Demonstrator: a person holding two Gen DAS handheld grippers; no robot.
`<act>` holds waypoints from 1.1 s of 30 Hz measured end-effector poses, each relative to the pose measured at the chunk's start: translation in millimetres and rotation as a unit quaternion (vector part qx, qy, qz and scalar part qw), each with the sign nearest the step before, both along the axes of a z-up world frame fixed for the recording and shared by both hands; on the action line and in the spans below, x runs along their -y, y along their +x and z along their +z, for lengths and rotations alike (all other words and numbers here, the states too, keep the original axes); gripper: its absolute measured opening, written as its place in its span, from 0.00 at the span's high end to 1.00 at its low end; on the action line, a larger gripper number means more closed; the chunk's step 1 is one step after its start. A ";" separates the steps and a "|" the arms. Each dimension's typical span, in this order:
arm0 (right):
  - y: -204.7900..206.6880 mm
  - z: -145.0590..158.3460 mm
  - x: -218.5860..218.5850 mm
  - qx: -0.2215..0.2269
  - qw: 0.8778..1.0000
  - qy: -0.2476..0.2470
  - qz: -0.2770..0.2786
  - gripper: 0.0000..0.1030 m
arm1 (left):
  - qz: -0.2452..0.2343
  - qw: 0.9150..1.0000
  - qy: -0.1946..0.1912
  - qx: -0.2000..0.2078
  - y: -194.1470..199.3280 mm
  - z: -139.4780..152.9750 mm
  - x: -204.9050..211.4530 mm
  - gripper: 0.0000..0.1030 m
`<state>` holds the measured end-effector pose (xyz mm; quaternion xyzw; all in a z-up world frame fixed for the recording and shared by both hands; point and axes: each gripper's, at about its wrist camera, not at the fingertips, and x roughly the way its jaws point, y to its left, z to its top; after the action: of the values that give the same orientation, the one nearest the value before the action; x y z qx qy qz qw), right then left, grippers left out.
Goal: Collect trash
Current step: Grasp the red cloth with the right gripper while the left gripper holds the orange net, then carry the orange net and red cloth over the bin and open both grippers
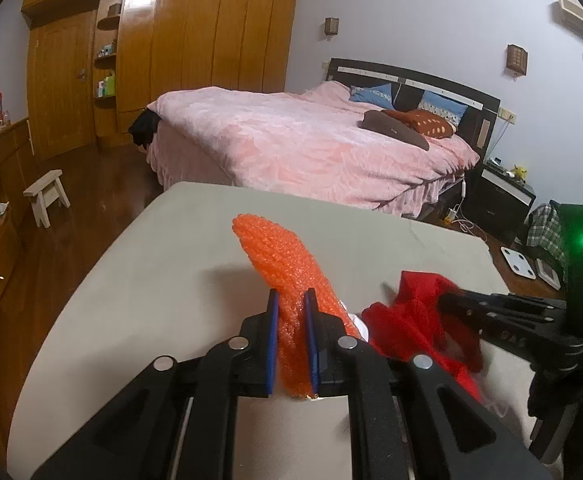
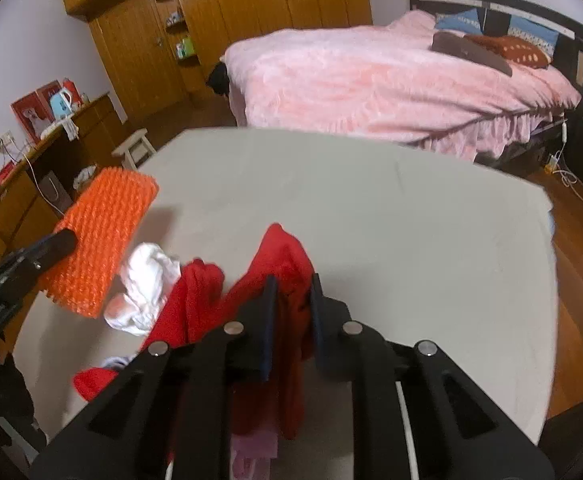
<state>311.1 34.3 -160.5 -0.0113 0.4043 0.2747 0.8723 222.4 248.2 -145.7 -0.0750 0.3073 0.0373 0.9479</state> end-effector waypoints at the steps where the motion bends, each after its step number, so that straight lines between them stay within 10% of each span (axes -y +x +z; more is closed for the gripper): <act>1: -0.5 4.6 3.2 0.005 1.000 0.003 -0.002 0.86 | -0.001 1.000 0.000 0.002 -0.2 1.7 0.5 0.88; 33: -71.7 97.8 87.2 0.081 0.994 0.050 -0.059 0.86 | -0.066 0.997 0.009 0.041 -33.9 61.6 76.5 0.88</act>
<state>239.4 -52.9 -62.7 0.0341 0.3176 0.2407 0.9165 188.4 171.7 -84.2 -0.0472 0.2718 -0.0257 0.9608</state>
